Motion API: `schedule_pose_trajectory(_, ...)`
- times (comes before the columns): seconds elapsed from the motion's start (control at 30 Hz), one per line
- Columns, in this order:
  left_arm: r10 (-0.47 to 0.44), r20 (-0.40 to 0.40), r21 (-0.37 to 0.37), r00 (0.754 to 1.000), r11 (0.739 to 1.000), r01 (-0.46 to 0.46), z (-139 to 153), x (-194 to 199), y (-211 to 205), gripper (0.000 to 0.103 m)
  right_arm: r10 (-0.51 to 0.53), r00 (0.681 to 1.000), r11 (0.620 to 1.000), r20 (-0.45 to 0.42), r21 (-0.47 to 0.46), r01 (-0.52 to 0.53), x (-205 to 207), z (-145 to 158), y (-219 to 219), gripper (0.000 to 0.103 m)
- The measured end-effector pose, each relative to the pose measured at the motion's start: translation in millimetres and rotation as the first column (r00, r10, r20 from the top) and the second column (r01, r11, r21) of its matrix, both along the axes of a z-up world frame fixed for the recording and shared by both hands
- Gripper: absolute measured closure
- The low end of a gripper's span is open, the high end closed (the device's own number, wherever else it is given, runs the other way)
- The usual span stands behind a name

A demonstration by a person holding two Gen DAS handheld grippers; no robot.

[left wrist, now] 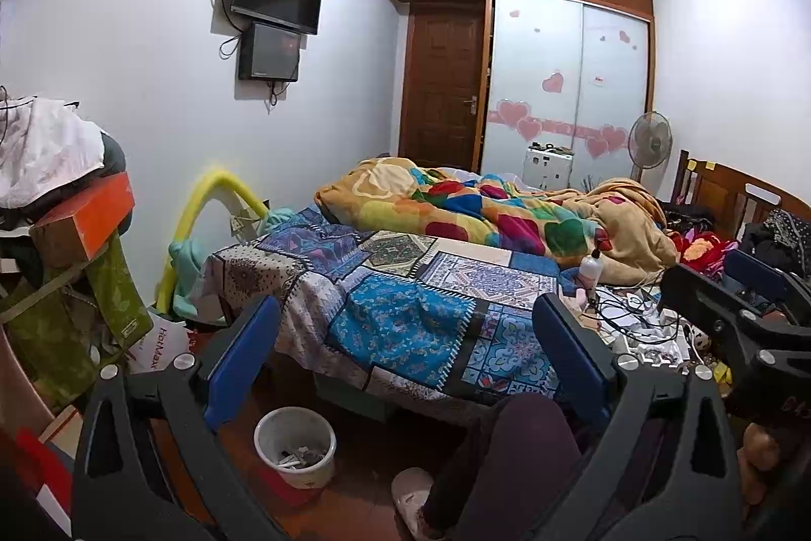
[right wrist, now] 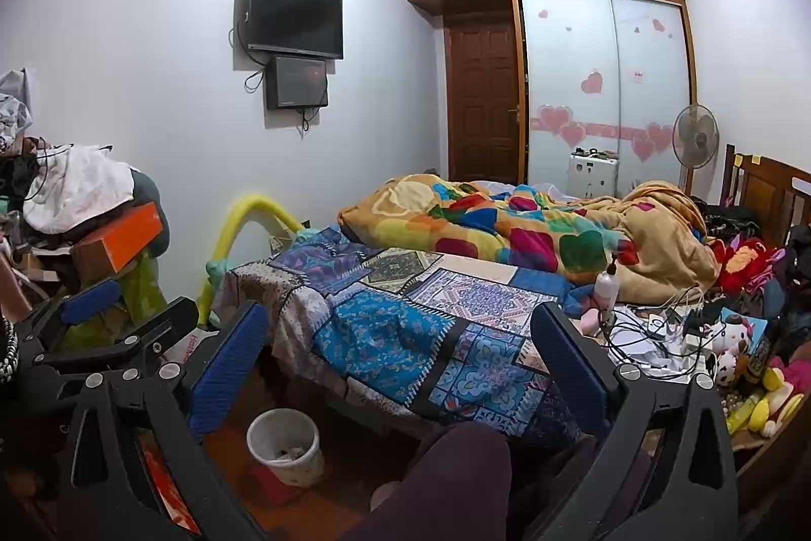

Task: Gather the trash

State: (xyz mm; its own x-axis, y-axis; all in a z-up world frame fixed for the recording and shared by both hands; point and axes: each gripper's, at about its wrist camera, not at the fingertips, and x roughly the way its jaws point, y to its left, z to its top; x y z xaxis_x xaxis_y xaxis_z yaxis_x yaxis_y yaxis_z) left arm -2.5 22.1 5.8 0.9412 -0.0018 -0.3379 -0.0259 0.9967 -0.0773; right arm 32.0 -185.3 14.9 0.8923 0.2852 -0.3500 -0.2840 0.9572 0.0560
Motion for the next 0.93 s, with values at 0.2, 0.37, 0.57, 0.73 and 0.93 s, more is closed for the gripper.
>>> schedule_pose_trajectory(0.2, -0.016, 0.005, 0.013, 1.000, 1.000, 0.016, 1.4, -1.7, -2.1, 0.003, 0.003, 1.000, 1.000, 0.000, 0.002, -0.003, 0.5, -0.7, 0.3, 0.000)
schedule_pose_trajectory(0.37, -0.026, 0.002, 0.011, 1.000, 1.000, 0.026, 0.8, -1.9, -1.0, 0.003, 0.004, 1.000, 1.000, 0.000, 0.002, -0.004, 1.3, -0.9, -1.0, 0.000)
schedule_pose_trajectory(0.57, -0.018, 0.004, 0.013, 1.000, 1.000, 0.018, 0.4, -2.2, -0.4, 0.003, 0.004, 1.000, 1.000, 0.000, 0.003, -0.004, 1.9, -1.0, -2.1, 0.000)
schedule_pose_trajectory(0.73, -0.017, 0.001, 0.017, 1.000, 1.000, 0.017, -1.5, -1.4, -1.4, 0.003, 0.004, 1.000, 1.000, -0.008, 0.006, -0.004, 0.9, -1.3, -0.9, 0.000)
schedule_pose_trajectory(0.93, -0.021, -0.013, 0.014, 1.000, 1.000, 0.021, -5.6, 2.7, -1.5, 0.003, -0.008, 1.000, 1.000, -0.019, 0.008, 0.008, -1.5, -1.1, 4.0, 0.000)
